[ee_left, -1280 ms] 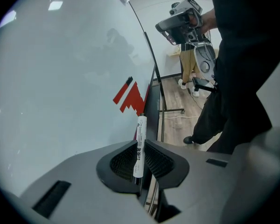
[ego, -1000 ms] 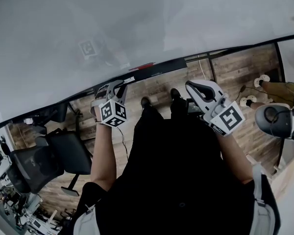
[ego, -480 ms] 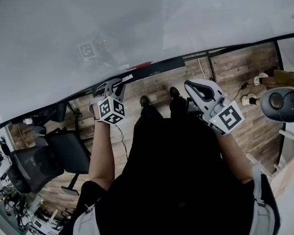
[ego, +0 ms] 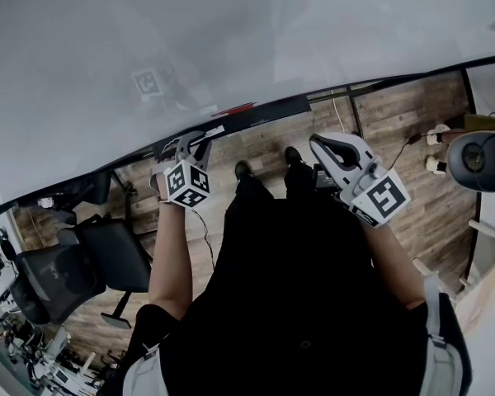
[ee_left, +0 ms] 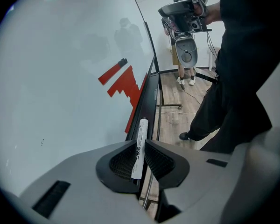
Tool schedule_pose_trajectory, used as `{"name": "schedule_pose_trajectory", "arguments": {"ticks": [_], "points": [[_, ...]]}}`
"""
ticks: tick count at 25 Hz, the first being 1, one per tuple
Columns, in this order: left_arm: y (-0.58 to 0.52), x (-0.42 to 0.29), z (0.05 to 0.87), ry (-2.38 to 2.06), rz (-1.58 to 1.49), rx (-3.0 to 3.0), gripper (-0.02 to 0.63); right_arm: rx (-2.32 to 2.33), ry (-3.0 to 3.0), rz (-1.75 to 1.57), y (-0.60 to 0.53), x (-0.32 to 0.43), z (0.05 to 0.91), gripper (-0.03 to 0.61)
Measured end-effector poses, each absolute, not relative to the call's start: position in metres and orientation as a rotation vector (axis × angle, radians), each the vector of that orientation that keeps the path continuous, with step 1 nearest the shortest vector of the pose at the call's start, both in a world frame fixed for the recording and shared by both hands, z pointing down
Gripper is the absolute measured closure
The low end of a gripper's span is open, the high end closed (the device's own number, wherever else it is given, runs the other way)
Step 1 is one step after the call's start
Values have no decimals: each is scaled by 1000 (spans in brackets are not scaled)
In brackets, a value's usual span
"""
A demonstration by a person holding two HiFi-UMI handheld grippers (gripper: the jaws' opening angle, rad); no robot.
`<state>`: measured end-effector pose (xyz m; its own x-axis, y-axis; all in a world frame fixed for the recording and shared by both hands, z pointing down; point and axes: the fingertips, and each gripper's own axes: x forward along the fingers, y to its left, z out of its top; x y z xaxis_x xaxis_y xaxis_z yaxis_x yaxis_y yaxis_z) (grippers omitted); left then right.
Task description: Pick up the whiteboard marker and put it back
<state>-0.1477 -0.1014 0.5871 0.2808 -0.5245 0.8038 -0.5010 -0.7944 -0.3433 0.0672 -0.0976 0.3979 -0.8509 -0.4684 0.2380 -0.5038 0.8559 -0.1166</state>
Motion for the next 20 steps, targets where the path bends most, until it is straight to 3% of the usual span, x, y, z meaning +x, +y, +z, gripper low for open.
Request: {"name": "schedule_pose_trajectory", "arguments": {"ticks": [10, 20], "points": [[-99, -142, 548, 1106, -1479, -2483, 549, 637, -2871, 237, -98, 51, 394, 558], [-83, -140, 445, 1616, -807, -2723, 550, 278, -2997, 147, -97, -28, 373, 558]]}}
